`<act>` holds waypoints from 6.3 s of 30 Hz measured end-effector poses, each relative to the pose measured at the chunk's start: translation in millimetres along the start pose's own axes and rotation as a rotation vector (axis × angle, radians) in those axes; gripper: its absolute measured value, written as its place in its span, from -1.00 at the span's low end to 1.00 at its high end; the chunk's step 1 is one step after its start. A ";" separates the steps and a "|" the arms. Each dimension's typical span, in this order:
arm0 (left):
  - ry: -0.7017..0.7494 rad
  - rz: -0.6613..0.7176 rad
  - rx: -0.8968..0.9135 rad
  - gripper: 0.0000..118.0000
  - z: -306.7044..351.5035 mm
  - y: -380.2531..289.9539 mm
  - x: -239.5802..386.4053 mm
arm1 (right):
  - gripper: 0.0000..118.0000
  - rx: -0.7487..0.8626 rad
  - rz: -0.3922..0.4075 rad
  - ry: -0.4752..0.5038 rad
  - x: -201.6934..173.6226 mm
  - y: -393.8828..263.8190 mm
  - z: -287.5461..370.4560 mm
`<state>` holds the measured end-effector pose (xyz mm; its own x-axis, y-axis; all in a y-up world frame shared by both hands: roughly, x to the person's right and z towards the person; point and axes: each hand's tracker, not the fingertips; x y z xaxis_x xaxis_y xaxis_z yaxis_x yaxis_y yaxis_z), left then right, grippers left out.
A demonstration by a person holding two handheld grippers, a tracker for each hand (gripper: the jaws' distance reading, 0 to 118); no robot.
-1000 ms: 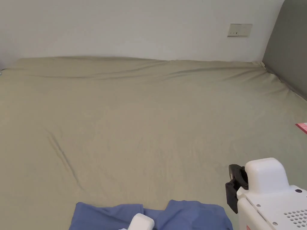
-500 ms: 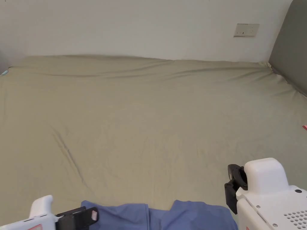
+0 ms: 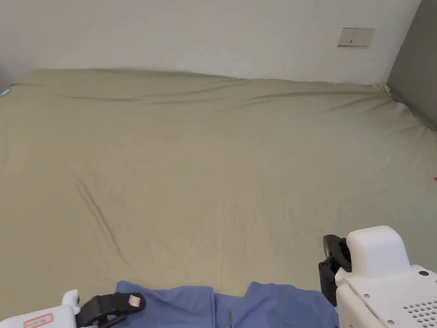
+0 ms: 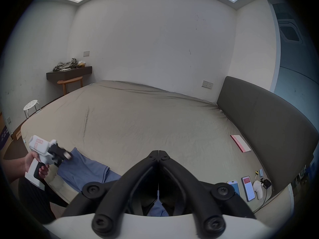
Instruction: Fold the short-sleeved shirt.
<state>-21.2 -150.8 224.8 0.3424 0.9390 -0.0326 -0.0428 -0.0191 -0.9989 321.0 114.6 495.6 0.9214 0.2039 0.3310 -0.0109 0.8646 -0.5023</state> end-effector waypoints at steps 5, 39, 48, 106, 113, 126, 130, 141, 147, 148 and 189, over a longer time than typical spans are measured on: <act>0.227 -0.223 0.011 -0.81 -15.2 4.2 27.5 | -0.97 0.001 0.002 0.003 -1.3 1.9 -0.4; 1.009 -0.786 0.315 -0.82 112.5 -2.3 162.0 | -0.97 0.024 0.013 0.054 -21.0 8.8 -2.6; 0.728 -0.693 0.154 -0.82 22.0 -19.0 176.0 | -0.97 0.024 0.010 0.050 -15.9 6.5 1.8; 0.612 -1.155 0.022 -1.00 -129.9 -183.8 127.1 | -0.97 -0.003 -0.004 0.056 -10.7 3.0 -6.2; 0.584 -1.031 0.298 -1.00 -31.5 -135.9 146.9 | -0.97 0.026 -0.006 0.202 -42.3 14.2 -32.9; 0.730 -0.772 0.456 -1.00 82.9 -42.3 97.8 | -0.97 -0.547 0.157 0.473 -170.3 -102.0 -163.1; 0.657 -0.671 0.335 -0.54 85.2 -21.1 83.1 | -0.98 -0.480 0.142 0.482 -169.0 -105.1 -159.5; 0.188 -0.235 -0.088 0.96 29.5 53.8 10.9 | -0.98 -0.498 0.111 0.540 -157.8 -105.2 -165.0; -0.044 -0.006 -0.040 0.96 6.6 57.7 -12.4 | -0.98 -0.495 0.061 0.567 -151.1 -109.2 -168.6; -0.031 -0.042 -0.059 0.91 2.3 55.8 -9.2 | -0.98 -0.496 0.054 0.569 -150.8 -109.7 -169.4; 1.076 -0.759 0.310 -0.45 196.4 48.4 52.7 | -0.97 0.053 0.125 0.075 -135.3 36.5 -67.7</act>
<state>-189.5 -34.9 181.4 0.9289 -0.0518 0.3666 0.3242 0.5916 -0.7381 222.3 87.4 378.5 0.9380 0.2783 0.2065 -0.1461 0.8579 -0.4926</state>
